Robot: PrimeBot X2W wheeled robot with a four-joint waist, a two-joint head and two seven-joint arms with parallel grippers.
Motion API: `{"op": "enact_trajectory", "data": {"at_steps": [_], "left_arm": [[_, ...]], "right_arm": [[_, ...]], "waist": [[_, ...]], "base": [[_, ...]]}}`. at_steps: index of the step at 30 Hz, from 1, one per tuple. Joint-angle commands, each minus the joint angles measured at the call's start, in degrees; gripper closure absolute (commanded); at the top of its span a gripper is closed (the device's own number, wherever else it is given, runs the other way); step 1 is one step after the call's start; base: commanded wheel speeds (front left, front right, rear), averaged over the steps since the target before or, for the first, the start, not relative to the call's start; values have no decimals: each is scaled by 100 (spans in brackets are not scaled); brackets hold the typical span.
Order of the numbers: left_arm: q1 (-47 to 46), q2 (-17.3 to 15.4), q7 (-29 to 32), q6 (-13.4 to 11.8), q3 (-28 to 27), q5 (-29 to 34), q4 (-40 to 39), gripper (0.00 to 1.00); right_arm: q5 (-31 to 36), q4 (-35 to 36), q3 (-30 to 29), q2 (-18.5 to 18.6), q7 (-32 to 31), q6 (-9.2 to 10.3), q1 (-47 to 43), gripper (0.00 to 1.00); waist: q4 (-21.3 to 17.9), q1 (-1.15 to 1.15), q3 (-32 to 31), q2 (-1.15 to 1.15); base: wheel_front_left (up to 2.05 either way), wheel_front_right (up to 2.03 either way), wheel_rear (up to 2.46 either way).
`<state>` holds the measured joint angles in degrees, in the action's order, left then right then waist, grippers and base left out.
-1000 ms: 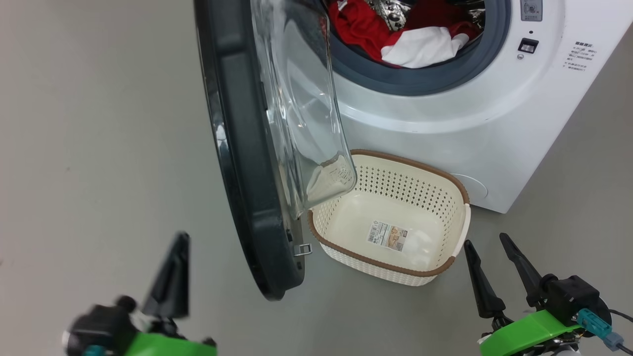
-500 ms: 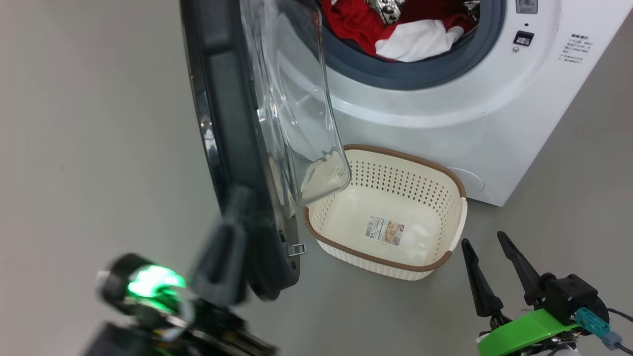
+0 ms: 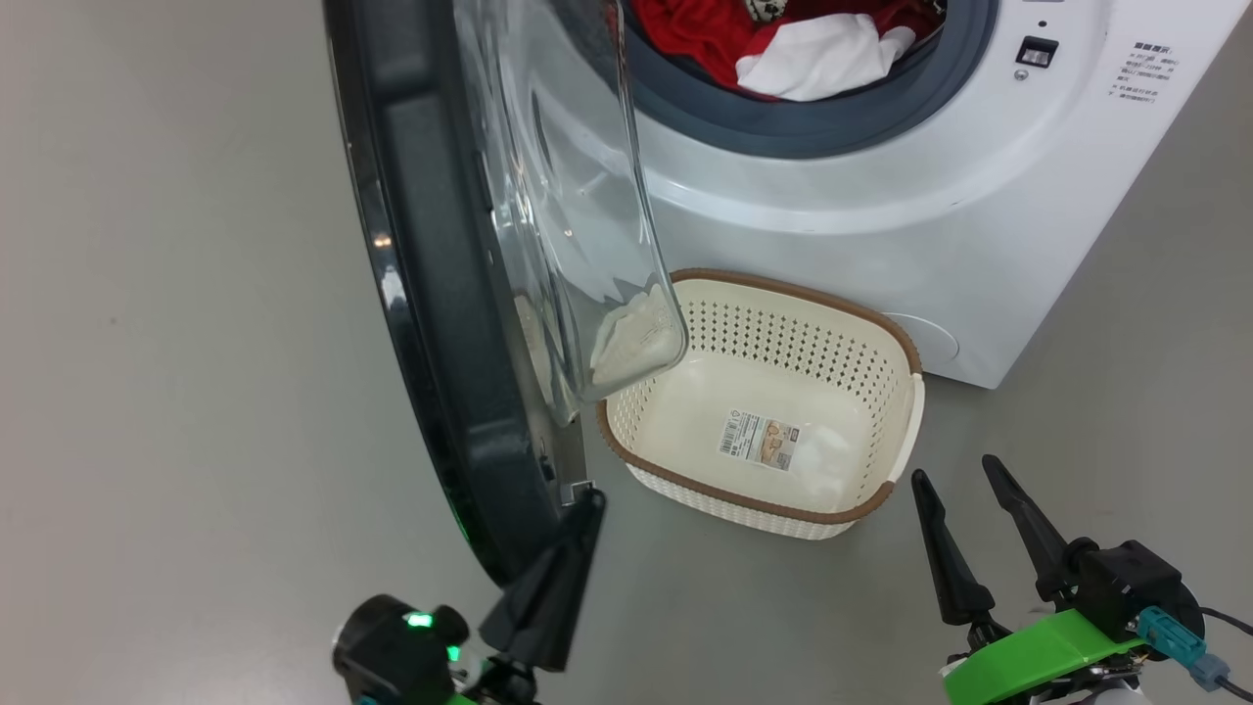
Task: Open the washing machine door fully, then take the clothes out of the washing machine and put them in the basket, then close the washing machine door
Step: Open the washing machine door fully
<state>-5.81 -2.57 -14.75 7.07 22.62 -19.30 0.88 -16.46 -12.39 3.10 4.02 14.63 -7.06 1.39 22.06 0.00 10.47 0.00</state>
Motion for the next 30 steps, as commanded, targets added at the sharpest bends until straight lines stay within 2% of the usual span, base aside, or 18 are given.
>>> {"op": "enact_trajectory", "data": {"at_steps": [1, 11, 20, 30], "left_arm": [[-130, -31, -25, -34, -243, -59, -84, 100], [-190, -31, -25, -254, -787, -182, 209, 100], [-176, -31, -25, -376, -1694, -90, 341, 100], [-439, -31, -25, -252, -2835, 151, 648, 100]], "right_arm": [[72, 149, 173, 29, 37, -43, 184, 0], [81, 174, 161, 27, 37, -43, 219, 0], [93, 201, 163, 27, 37, -43, 276, 0], [99, 187, 192, 66, 37, -43, 356, 0]], "waist": [[11, 0, 9, 0], [78, 0, 51, 0], [86, 0, 160, 0], [30, 0, 302, 0]], "base": [[0, 0, 0], [0, 0, 0], [0, 0, 0], [0, 0, 0]]}}
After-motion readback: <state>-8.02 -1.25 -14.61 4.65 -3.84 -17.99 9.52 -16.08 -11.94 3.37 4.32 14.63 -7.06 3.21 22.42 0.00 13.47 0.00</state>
